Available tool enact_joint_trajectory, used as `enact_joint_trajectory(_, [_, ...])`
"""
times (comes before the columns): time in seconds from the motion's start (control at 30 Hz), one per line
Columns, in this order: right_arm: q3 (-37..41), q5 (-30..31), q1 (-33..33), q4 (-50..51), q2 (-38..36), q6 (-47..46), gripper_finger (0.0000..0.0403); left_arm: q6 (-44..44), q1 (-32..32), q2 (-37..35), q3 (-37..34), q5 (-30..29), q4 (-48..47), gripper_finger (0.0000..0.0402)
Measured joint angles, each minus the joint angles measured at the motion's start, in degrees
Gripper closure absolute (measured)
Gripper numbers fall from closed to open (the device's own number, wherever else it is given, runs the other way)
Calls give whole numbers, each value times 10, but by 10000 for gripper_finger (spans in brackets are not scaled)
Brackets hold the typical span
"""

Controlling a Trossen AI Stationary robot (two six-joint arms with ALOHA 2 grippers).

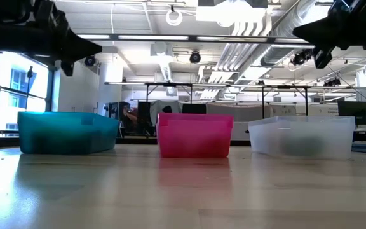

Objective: Sort produce into baskets
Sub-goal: Return to Home Position

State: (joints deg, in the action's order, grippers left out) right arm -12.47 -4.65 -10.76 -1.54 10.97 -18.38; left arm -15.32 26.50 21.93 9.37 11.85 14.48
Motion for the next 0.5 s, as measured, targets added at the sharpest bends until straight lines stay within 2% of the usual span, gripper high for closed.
enact_joint_trajectory(0.23, [1,38,0,74,-109,38,403,33,2,-124,0,-9,-146,401])
enact_joint_trajectory(0.33, [16,46,0,78,-105,43,403,37,-4,-193,0,-17,-207,401])
enact_joint_trajectory(0.37, [24,46,0,68,-101,44,403,37,-7,-216,0,-21,-233,401])
enact_joint_trajectory(0.5, [89,44,5,-19,-109,31,403,43,-23,-217,-3,-37,-283,401])
